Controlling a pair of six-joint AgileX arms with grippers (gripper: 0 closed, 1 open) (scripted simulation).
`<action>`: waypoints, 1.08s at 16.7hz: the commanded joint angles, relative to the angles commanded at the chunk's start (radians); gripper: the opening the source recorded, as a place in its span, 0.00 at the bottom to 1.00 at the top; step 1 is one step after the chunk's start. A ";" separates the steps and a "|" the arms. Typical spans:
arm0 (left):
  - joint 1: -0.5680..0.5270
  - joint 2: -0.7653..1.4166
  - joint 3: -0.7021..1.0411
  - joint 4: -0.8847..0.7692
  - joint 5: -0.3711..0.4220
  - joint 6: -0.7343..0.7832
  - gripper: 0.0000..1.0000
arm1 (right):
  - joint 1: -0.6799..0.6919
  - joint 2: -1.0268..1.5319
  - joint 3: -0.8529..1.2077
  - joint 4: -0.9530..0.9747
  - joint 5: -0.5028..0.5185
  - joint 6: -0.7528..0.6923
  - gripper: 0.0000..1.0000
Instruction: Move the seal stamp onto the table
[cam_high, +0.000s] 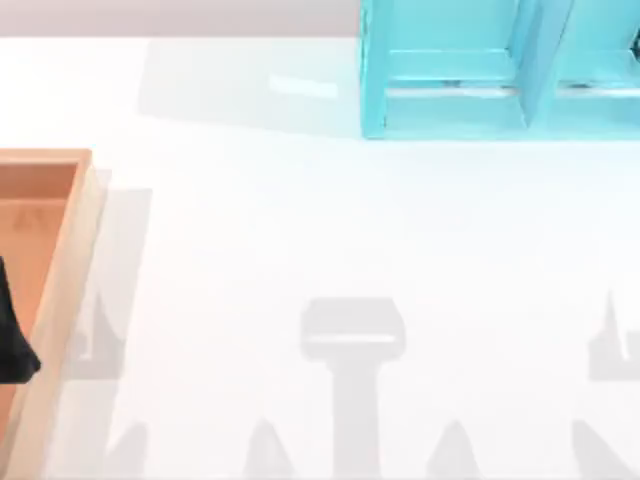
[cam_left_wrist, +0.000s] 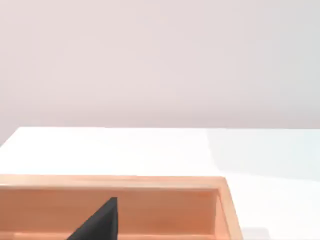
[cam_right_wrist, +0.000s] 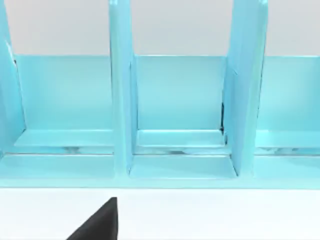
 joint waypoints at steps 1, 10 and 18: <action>0.000 0.000 0.000 0.000 0.000 0.000 1.00 | 0.000 0.000 0.000 0.000 0.000 0.000 1.00; 0.090 0.382 0.351 -0.344 -0.002 0.092 1.00 | 0.000 0.000 0.000 0.000 0.000 0.000 1.00; 0.237 1.145 0.959 -0.931 -0.003 0.249 1.00 | 0.000 0.000 0.000 0.000 0.000 0.000 1.00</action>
